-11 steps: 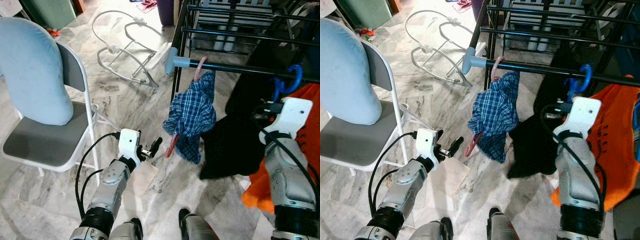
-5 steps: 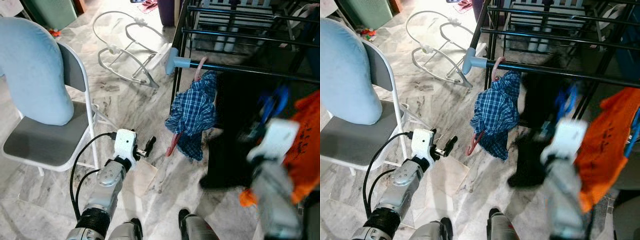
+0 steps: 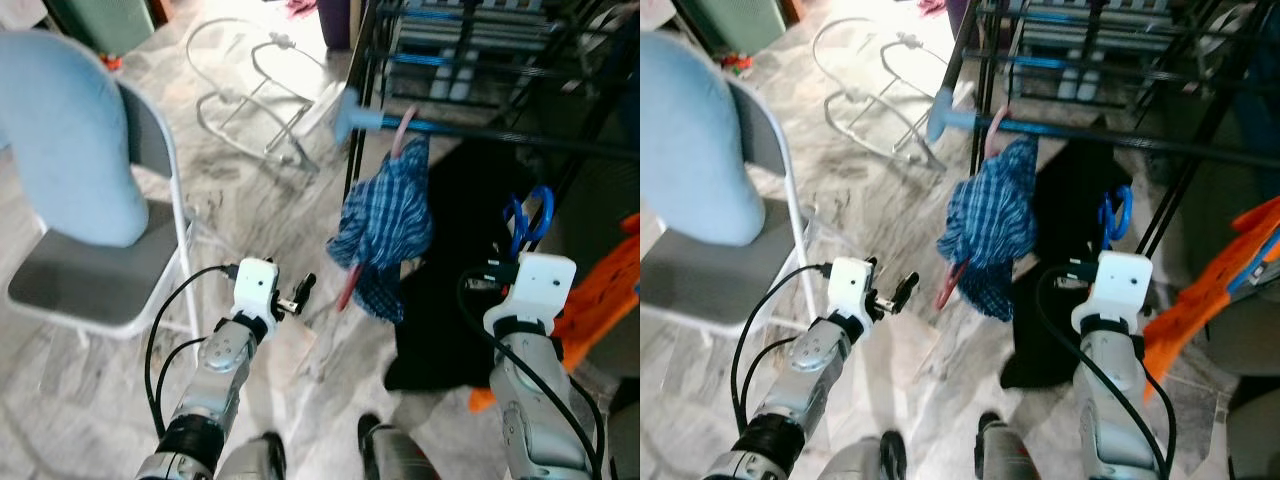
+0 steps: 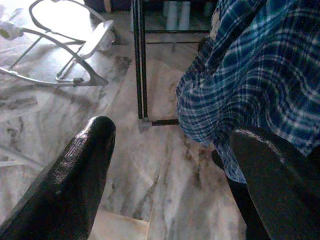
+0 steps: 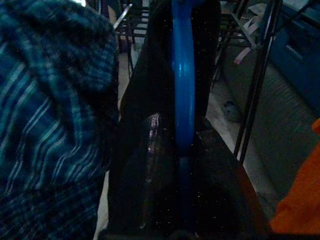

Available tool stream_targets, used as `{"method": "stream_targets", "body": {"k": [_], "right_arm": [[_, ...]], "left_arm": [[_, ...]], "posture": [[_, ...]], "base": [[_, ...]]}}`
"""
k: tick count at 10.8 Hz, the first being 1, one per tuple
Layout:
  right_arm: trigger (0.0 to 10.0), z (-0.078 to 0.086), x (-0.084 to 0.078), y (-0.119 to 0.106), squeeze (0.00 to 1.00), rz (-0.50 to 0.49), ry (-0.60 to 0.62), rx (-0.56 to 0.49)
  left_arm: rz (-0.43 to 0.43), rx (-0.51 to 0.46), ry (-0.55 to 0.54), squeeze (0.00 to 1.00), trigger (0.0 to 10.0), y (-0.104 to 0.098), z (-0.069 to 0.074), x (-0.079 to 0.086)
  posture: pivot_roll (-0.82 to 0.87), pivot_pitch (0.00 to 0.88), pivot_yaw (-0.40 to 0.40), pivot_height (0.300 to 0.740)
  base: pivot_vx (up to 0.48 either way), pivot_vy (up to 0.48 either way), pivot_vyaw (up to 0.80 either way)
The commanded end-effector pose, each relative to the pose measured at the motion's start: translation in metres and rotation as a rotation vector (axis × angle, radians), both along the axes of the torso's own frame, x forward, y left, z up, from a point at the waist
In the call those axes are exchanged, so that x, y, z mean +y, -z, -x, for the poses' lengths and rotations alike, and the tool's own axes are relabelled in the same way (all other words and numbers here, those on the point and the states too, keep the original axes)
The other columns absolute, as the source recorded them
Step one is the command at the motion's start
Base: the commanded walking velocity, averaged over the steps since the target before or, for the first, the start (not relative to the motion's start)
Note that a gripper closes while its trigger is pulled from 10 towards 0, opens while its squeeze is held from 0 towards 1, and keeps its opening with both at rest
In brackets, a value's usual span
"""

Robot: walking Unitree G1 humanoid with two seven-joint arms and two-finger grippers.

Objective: Hang hanger

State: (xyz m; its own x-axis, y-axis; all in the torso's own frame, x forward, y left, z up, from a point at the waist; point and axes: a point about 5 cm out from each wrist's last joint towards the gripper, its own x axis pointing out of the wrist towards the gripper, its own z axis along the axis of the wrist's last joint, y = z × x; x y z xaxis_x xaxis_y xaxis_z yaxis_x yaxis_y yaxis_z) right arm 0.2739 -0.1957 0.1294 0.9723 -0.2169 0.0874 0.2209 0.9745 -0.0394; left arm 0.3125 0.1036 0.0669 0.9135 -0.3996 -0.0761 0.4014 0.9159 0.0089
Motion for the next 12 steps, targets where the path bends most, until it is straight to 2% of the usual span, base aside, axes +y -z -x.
{"method": "stream_targets", "body": {"k": [1, 5, 10, 12], "right_arm": [[10.0, 0.000, 0.001, -0.003, 0.00, 0.006, 0.006, -0.028], [10.0, -0.001, 0.005, 0.002, 0.00, -0.001, -0.005, -0.015], [10.0, -0.001, 0.004, 0.018, 0.00, 0.005, -0.012, 0.051], [10.0, 0.001, 0.010, 0.026, 0.00, -0.005, -0.065, 0.094]], "left_arm": [[-0.011, 0.033, -0.016, 0.00, 10.0, 0.009, 0.005, 0.005], [-0.017, 0.036, -0.018, 0.00, 10.0, 0.011, 0.004, 0.006], [-0.024, 0.051, -0.022, 0.00, 10.0, 0.016, 0.007, 0.006], [-0.023, 0.056, -0.022, 0.00, 10.0, 0.019, 0.009, 0.004]], "posture": [[-0.16, 0.185, 0.073, 0.740], [-0.16, 0.174, 0.069, 0.740], [-0.16, 0.180, 0.062, 0.740], [-0.16, 0.188, 0.056, 0.740]], "base": [[-0.398, 0.000, 0.00], [-0.398, 0.000, 0.00], [-0.395, 0.000, 0.00], [-0.371, 0.000, 0.00]]}}
